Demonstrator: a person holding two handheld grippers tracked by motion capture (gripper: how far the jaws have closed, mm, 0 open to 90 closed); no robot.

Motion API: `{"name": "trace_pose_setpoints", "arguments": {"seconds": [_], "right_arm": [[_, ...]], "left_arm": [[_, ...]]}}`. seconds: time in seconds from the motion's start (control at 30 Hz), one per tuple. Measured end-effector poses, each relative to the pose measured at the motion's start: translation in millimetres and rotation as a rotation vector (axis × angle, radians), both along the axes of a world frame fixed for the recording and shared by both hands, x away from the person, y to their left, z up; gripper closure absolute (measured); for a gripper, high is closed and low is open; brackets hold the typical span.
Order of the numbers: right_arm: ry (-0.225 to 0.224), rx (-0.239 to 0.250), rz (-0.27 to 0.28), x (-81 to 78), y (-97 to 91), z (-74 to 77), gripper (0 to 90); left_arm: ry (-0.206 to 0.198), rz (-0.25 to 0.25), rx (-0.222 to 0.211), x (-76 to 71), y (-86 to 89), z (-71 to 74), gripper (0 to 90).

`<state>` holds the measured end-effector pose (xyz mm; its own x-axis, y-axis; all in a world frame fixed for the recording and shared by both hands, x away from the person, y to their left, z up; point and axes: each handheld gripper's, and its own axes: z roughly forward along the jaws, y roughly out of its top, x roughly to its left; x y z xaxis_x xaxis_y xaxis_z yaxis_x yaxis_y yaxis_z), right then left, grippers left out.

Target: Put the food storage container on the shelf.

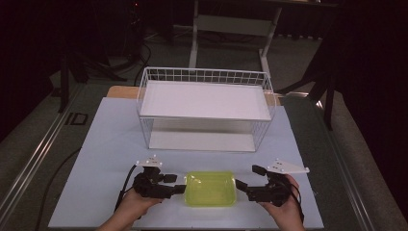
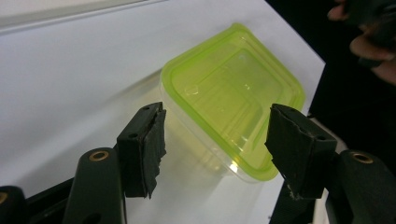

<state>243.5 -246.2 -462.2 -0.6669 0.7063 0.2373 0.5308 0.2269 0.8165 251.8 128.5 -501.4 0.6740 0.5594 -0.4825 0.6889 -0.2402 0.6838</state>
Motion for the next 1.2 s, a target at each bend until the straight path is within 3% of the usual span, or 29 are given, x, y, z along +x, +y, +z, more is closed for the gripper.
{"name": "trace_pose_setpoints", "arguments": {"seconds": [0.03,0.07,0.1,0.2,0.23,0.27,0.3,0.33,0.47,0.53,0.7,0.77,0.8,1.0,1.2], "right_arm": [[0.071,0.004,0.000,5.3,0.6,-6.1,13.4],[0.108,0.001,-0.002,7.9,1.5,-9.7,13.4],[0.108,0.001,-0.002,7.9,1.5,-9.7,13.4],[0.223,0.005,0.004,16.5,5.1,-22.0,14.5],[0.303,0.022,0.009,21.5,6.5,-29.1,18.2],[0.303,0.022,0.009,21.5,6.5,-29.1,18.2],[0.333,0.033,0.009,23.3,7.3,-32.3,19.0],[0.383,0.043,0.010,25.2,9.1,-37.0,24.1],[0.446,0.034,0.001,24.5,12.7,-42.6,35.7],[0.461,0.040,-0.002,23.7,13.5,-44.1,45.3],[0.475,0.048,-0.009,22.3,13.8,-44.3,68.3],[0.472,0.044,-0.016,21.9,13.5,-43.9,69.5],[0.479,0.069,-0.027,21.3,11.0,-44.0,72.3],[0.437,0.065,-0.032,14.6,12.6,-40.5,74.0],[0.426,0.066,-0.039,11.5,14.0,-37.5,75.2]], "left_arm": [[0.034,0.008,-0.004,2.3,-1.6,-3.8,37.2],[0.034,0.008,-0.004,2.3,-1.6,-3.8,36.9],[0.056,0.028,0.000,3.4,-2.9,-6.1,36.9],[0.120,0.053,-0.002,6.4,-6.5,-13.4,37.0],[0.133,0.049,-0.002,6.8,-7.9,-15.6,39.1],[0.148,0.043,-0.011,6.8,-9.5,-17.7,39.1],[0.155,0.041,-0.015,6.4,-10.9,-19.2,41.9],[0.151,0.043,-0.008,5.7,-12.0,-20.0,47.2],[0.167,0.041,-0.005,6.1,-14.3,-22.9,58.1],[0.167,0.041,-0.022,5.2,-15.0,-22.2,63.4],[0.155,0.035,-0.015,2.7,-16.4,-19.9,69.9],[0.141,0.030,-0.006,0.8,-18.8,-17.9,70.6],[0.134,0.030,0.002,0.0,-19.5,-17.3,70.9],[0.155,0.023,0.014,-3.8,-24.2,-16.6,73.3],[0.157,0.041,0.028,-8.5,-25.2,-14.2,74.2]]}}
